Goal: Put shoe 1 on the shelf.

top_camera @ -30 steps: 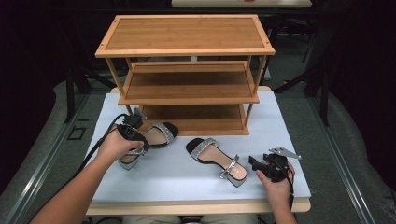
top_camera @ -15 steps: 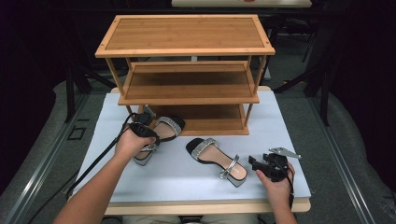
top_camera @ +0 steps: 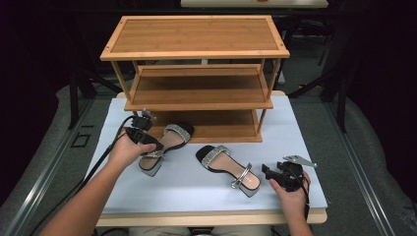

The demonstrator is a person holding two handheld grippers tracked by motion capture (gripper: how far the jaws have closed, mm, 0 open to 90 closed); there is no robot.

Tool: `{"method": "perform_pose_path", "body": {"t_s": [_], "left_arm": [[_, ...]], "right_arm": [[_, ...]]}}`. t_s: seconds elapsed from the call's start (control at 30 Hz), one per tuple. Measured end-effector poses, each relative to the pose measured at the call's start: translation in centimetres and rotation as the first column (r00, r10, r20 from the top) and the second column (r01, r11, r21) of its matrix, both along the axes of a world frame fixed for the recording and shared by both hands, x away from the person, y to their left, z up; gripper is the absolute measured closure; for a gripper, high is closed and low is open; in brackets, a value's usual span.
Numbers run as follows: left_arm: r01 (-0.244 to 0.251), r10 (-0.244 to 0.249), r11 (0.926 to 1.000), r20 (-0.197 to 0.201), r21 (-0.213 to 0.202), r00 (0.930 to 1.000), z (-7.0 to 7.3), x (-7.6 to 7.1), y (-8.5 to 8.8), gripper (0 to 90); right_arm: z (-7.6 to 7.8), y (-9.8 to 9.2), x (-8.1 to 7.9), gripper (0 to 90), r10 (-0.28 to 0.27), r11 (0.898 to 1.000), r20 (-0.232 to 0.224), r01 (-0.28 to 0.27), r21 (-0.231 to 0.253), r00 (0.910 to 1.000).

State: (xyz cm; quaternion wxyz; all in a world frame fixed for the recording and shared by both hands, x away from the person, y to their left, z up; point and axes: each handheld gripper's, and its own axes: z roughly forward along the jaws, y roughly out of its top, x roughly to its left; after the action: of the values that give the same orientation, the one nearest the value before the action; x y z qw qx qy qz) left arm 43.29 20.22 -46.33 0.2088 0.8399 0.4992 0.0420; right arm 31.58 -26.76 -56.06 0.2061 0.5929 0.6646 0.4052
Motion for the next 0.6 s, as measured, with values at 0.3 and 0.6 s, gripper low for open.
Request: {"method": "perform_pose_path", "body": {"t_s": [0.3, 0.6], "left_arm": [[0.094, -0.087, 0.9931, 0.105, -0.069, 0.9907, 3.1, -4.3, 5.0, 40.6], [0.098, -0.087, 0.9875, 0.097, -0.123, 0.9915, 0.6, -7.0, 7.9, 39.5]], "right_arm": [[0.1, 0.1, -0.1, 33.6, -0.001, 1.0, -0.003, 0.001, -0.002, 1.0], [0.1, 0.4, -0.1, 33.6, -0.002, 1.0, -0.01, 0.002, -0.007, 0.9999]]}}
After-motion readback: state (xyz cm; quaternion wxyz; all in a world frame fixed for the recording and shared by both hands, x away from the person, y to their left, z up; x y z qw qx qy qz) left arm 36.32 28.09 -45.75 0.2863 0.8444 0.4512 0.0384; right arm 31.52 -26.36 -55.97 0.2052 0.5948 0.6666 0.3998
